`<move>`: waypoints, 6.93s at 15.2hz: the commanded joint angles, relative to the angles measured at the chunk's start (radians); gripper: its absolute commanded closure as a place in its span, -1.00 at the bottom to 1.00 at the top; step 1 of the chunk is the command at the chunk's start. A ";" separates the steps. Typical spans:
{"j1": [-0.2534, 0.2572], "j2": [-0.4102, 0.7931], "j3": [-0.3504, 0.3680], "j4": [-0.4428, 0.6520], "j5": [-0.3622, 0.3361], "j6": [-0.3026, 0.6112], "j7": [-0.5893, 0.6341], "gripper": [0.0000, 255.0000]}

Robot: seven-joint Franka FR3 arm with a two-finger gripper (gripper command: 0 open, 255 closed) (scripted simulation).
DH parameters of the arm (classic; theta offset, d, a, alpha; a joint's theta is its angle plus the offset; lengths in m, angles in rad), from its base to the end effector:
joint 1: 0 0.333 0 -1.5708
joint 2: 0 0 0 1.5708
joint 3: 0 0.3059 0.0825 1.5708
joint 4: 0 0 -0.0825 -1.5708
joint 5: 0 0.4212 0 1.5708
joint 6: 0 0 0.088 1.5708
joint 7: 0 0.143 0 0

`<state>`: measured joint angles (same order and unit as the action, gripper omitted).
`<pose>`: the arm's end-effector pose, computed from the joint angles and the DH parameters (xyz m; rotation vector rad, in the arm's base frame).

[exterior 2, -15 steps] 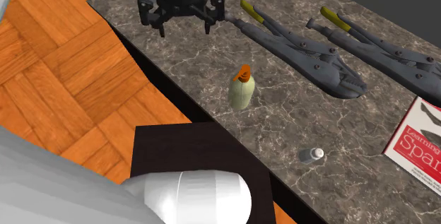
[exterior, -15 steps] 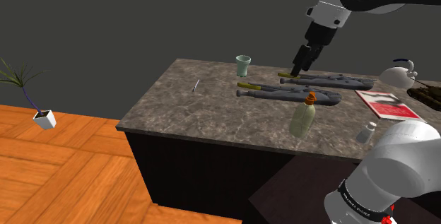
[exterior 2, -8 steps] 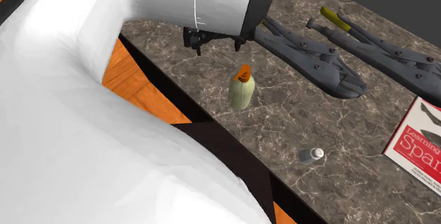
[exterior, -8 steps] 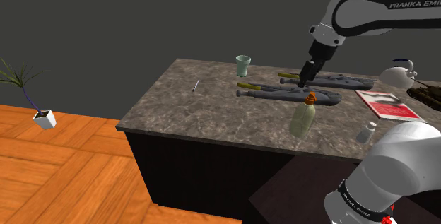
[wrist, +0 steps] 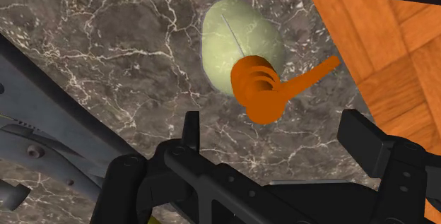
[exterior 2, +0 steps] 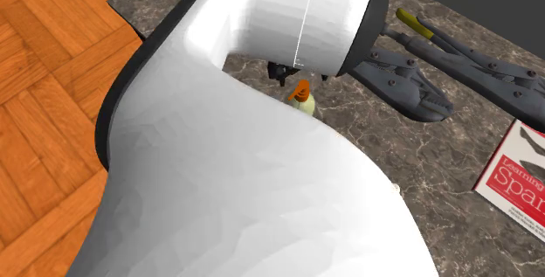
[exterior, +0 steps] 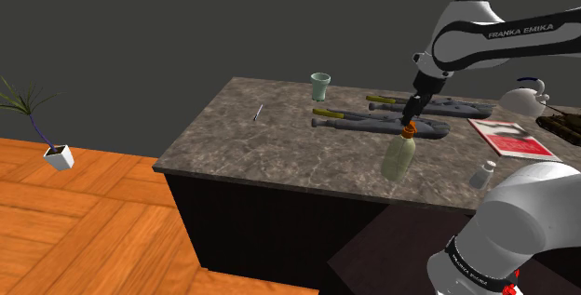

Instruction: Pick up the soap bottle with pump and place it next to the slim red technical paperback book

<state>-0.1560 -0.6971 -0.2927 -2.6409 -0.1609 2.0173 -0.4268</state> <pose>0.3511 -0.1704 0.3966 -3.1222 -0.1629 -0.1075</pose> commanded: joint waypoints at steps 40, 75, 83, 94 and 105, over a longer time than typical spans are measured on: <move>0.008 -0.009 0.018 0.107 0.013 -0.115 0.001 1.00; 0.037 0.082 0.062 0.644 0.061 -0.563 -0.005 1.00; 0.044 0.133 0.063 0.788 0.070 -0.656 -0.010 1.00; -0.009 0.134 -0.158 0.664 -0.027 -0.505 -0.253 1.00; -0.021 0.286 -0.430 0.677 -0.048 -0.337 -0.520 1.00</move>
<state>-0.1794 -0.4349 -0.6928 -1.9701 -0.2136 1.6590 -0.9176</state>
